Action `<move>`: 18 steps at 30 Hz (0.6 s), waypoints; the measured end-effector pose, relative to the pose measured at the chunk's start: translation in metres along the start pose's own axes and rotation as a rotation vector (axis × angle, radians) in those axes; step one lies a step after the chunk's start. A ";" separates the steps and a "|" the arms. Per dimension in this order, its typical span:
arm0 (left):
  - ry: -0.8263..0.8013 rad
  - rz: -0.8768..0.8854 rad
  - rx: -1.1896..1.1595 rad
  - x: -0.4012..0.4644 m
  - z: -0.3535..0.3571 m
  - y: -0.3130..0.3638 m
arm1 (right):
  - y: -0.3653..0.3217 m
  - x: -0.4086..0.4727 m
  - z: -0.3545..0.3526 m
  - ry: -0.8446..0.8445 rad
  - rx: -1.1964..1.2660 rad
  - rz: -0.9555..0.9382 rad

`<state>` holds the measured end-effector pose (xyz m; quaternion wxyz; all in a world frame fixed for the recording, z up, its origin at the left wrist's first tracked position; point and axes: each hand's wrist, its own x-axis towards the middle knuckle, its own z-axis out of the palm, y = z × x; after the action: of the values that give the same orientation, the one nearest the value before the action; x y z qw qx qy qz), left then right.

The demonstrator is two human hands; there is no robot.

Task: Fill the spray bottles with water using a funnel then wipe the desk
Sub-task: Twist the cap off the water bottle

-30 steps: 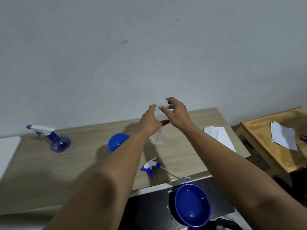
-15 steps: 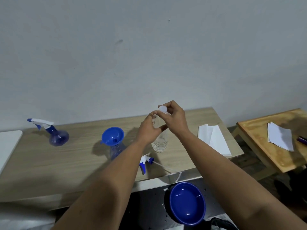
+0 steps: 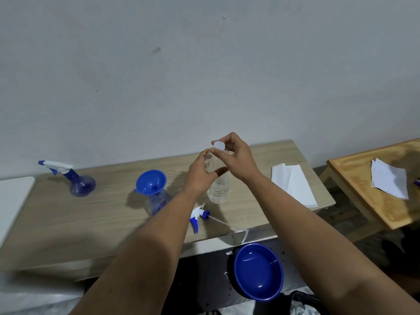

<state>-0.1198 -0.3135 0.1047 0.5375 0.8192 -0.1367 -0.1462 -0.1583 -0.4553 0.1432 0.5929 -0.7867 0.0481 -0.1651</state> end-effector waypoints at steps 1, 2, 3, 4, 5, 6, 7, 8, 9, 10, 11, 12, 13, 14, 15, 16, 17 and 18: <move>0.002 -0.002 -0.008 0.000 -0.001 0.000 | 0.000 -0.001 -0.001 -0.024 0.008 -0.013; 0.004 0.000 -0.009 0.000 -0.001 -0.001 | 0.000 -0.001 -0.003 -0.049 0.007 -0.021; 0.003 0.003 -0.004 -0.001 -0.002 -0.001 | -0.001 0.000 -0.005 -0.072 -0.004 -0.025; 0.002 0.005 -0.001 -0.001 -0.002 -0.001 | -0.002 0.000 -0.006 -0.087 -0.023 -0.023; 0.003 0.003 0.001 -0.001 -0.002 -0.001 | -0.003 0.001 -0.007 -0.088 -0.036 -0.014; 0.004 0.002 0.000 -0.001 -0.001 0.000 | -0.004 0.002 -0.007 -0.074 -0.041 0.002; 0.005 -0.001 0.003 -0.001 -0.001 0.000 | -0.003 0.002 -0.006 -0.049 -0.040 0.018; 0.004 -0.001 0.009 -0.001 0.000 0.001 | -0.003 0.001 -0.004 -0.021 -0.037 0.025; 0.003 -0.003 0.014 -0.001 0.000 0.002 | -0.003 0.001 -0.002 0.003 -0.033 0.018; 0.003 -0.004 0.013 -0.001 0.000 0.002 | -0.002 0.000 0.000 0.014 -0.024 0.005; 0.005 -0.006 0.010 -0.001 0.000 0.002 | -0.001 -0.001 0.001 0.012 -0.012 -0.009; 0.008 -0.005 0.008 -0.001 0.000 0.002 | 0.000 -0.001 0.001 0.002 -0.002 -0.021; 0.010 -0.004 0.011 -0.001 -0.001 0.002 | 0.000 -0.002 0.002 -0.012 0.001 -0.031; 0.010 -0.002 0.015 -0.001 -0.001 0.002 | 0.000 -0.003 0.002 -0.023 -0.001 -0.038; 0.010 0.000 0.017 -0.001 -0.001 0.002 | 0.001 -0.003 0.002 -0.021 -0.006 -0.037; 0.008 0.001 0.015 -0.001 0.000 0.003 | 0.001 -0.003 0.003 -0.006 -0.011 -0.028; 0.007 0.001 0.012 -0.001 0.000 0.003 | 0.001 -0.003 0.003 0.019 -0.016 -0.016; 0.006 0.000 0.013 -0.001 0.001 0.004 | 0.001 -0.003 0.004 0.045 -0.018 -0.006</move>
<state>-0.1212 -0.3153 0.1078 0.5327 0.8230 -0.1362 -0.1427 -0.1602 -0.4511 0.1411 0.5840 -0.7883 0.0605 -0.1842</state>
